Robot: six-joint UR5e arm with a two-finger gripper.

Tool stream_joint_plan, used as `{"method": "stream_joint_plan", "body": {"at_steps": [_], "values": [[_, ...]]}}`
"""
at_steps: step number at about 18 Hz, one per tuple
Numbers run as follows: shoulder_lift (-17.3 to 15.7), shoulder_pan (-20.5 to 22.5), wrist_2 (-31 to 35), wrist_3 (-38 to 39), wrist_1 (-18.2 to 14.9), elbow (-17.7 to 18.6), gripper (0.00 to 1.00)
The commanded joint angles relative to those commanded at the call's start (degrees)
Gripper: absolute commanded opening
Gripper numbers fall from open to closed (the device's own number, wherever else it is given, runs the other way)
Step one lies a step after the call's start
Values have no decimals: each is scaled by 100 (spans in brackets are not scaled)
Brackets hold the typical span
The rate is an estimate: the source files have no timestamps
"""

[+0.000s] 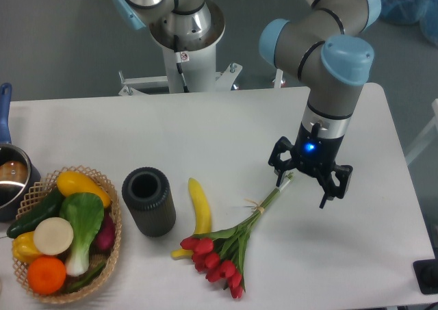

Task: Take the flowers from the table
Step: 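Move the open gripper down and over the tulip stems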

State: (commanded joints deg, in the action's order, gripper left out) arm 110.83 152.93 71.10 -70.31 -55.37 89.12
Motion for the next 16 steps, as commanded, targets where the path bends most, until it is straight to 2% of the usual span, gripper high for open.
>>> {"method": "stream_joint_plan", "body": {"at_steps": [7,10,14,16], "values": [[35,-44,-53,-9,26,26,100],[53,-114,-62,61,377,166,100],[290,-298,-70,727,483,202,100],[421,-334,-70,773,492,185,100]]}}
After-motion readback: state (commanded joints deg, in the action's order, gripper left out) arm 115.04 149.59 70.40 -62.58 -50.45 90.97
